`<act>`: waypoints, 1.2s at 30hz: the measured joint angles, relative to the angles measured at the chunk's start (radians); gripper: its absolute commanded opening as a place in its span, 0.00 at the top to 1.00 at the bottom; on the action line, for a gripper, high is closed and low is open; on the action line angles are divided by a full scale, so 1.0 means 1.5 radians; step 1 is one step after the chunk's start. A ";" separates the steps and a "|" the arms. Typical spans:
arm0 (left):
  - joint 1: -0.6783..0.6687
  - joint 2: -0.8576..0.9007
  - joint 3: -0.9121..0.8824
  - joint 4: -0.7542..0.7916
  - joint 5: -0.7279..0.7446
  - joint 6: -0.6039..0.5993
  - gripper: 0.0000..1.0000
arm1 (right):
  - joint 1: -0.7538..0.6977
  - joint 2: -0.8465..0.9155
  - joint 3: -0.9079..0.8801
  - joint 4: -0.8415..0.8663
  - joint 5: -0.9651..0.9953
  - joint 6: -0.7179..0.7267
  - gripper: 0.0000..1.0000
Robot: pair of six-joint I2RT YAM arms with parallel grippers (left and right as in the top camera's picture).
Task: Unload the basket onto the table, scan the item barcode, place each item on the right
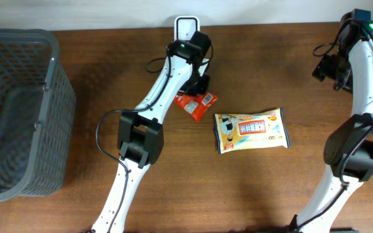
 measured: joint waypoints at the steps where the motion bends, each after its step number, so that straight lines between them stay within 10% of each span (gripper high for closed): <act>1: 0.001 0.008 0.025 -0.041 -0.008 0.000 1.00 | 0.000 0.000 0.000 0.001 0.000 0.000 0.01; 5: 0.023 0.024 0.275 -0.139 -0.051 0.000 1.00 | 0.000 0.000 0.000 0.000 0.000 0.000 0.01; 12: 0.018 0.139 0.277 -0.174 -0.085 -0.001 1.00 | 0.000 0.000 0.000 0.000 0.000 0.000 0.01; 13: 0.021 0.139 0.278 -0.176 -0.085 -0.001 0.88 | 0.000 0.000 0.000 0.000 0.000 0.000 0.01; 15: 0.043 0.130 0.290 -0.198 -0.074 -0.003 0.00 | 0.000 0.000 0.000 0.000 0.000 -0.001 0.02; 25: 0.193 -0.076 0.219 -0.201 0.166 -0.005 0.01 | 0.000 0.000 0.000 0.001 0.000 -0.001 0.02; 29: 0.152 -0.070 -0.094 -0.076 0.170 -0.006 0.02 | 0.000 0.000 0.000 0.000 0.000 0.001 0.01; 36: 0.141 -0.070 -0.187 0.153 0.165 -0.047 0.26 | 0.000 0.000 0.000 0.000 0.000 0.000 0.01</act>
